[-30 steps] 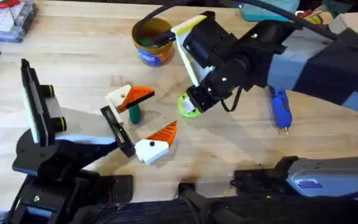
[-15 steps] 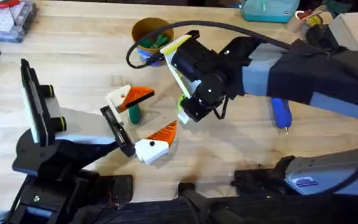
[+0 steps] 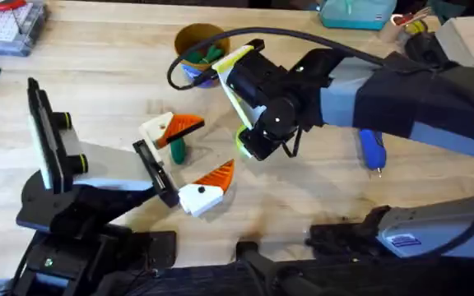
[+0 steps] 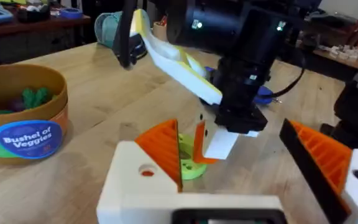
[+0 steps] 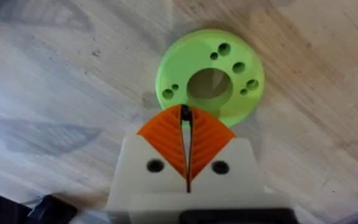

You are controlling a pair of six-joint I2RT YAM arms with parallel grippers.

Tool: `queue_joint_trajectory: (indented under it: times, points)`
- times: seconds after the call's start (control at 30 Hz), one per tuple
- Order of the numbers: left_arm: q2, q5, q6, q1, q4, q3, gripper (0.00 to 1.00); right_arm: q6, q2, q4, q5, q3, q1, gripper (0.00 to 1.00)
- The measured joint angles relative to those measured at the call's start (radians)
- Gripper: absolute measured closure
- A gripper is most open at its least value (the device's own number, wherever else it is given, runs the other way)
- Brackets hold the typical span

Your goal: Pick up the gripper from the table and insert it into the empty holder that is missing its gripper. Then pick up a screw, insert it into the mounting hole, and use the screwdriver to tighten it. Finally, clean up the table by picking up the vegetable and placing it into the bucket.

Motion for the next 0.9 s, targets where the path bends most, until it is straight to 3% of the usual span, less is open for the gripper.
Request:
queue_joint_trajectory:
  times: [0.3, 0.6, 0.9]
  points:
    - [0.000, 0.000, 0.000, 0.000, 0.000, 0.000, 0.008, 0.000, 0.000, -0.046, -0.014, 0.019, -0.044, 0.998]
    - [0.000, 0.000, 0.000, 0.000, 0.000, 0.000, 0.008, 0.000, -0.007, -0.201, -0.016, 0.205, -0.140, 0.998]
    - [0.000, 0.000, 0.000, 0.000, 0.000, 0.000, 0.008, 0.000, -0.018, -0.268, -0.018, 0.323, -0.145, 0.998]
